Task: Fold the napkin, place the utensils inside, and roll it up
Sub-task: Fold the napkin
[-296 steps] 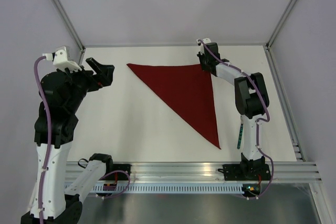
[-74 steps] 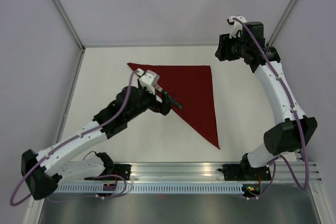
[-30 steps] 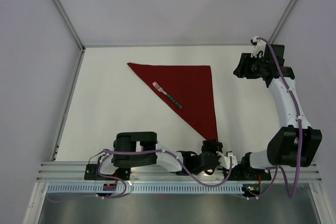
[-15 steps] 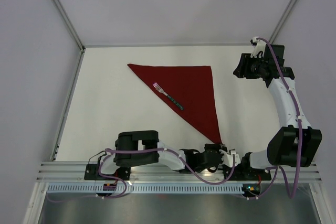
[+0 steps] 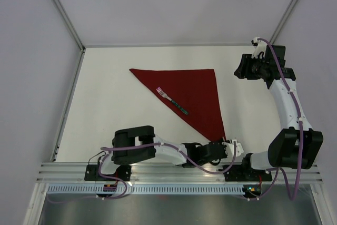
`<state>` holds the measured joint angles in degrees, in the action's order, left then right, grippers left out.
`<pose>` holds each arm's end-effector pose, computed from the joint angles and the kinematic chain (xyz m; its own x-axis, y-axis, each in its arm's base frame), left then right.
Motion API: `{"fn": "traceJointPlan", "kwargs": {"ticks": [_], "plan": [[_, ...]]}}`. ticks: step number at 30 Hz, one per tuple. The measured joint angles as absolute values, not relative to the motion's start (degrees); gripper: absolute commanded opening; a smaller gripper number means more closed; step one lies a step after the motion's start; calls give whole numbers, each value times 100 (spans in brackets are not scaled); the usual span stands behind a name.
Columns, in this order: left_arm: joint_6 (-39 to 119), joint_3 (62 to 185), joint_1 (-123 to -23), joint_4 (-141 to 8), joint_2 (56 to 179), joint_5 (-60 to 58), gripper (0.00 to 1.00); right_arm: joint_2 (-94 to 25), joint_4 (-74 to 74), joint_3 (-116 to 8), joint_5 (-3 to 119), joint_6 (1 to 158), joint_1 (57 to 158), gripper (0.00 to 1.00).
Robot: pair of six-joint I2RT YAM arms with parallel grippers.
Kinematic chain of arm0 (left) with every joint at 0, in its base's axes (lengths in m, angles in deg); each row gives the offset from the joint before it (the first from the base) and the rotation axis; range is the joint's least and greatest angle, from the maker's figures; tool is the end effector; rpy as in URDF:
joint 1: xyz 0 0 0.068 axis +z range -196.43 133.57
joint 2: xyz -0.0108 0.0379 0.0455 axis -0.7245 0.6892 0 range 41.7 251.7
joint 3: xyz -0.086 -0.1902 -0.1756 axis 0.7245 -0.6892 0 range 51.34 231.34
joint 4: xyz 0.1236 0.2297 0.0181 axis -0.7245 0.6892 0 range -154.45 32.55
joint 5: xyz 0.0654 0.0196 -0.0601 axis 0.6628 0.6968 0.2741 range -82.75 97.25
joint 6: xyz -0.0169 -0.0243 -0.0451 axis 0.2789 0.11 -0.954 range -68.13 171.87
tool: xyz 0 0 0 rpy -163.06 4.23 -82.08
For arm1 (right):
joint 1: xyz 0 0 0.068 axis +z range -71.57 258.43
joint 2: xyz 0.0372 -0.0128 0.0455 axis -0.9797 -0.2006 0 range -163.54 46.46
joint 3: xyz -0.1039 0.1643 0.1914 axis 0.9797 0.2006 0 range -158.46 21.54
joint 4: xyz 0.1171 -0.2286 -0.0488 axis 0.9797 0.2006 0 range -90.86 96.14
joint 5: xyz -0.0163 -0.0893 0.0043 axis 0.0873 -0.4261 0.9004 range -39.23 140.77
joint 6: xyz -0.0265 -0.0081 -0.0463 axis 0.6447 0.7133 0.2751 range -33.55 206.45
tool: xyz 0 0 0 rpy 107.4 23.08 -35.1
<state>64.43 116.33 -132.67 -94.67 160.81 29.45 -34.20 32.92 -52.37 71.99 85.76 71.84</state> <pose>0.0422 -0.4367 0.1374 0.1700 0.4827 -0.8591 0.8855 0.3078 0.3482 0.3084 -0.0226 0.3351 -0.6477 0.0861 -0.7571 -0.1585 0.9566 0.2444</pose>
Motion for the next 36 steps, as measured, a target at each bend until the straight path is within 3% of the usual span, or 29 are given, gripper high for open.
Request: {"fn": "traceJointPlan", "kwargs": {"ticks": [6,13,23,36], "plan": [[5374,11430,-12454,-9336,15349,2506,2,-3416,3292,-5232,7212,8576,7184,56],[3866,10739,-10685,-9369,14337,2001,2,-3416,3292,-5230,7295,8574,7184,56],[2487,10060,-8972,-9220,14094,1457,2,-3416,3292,-5228,7327,8572,7184,56],[1995,9874,-8084,-9154,14094,1127,2,-3416,3294,-5208,7347,8572,7184,56]]}}
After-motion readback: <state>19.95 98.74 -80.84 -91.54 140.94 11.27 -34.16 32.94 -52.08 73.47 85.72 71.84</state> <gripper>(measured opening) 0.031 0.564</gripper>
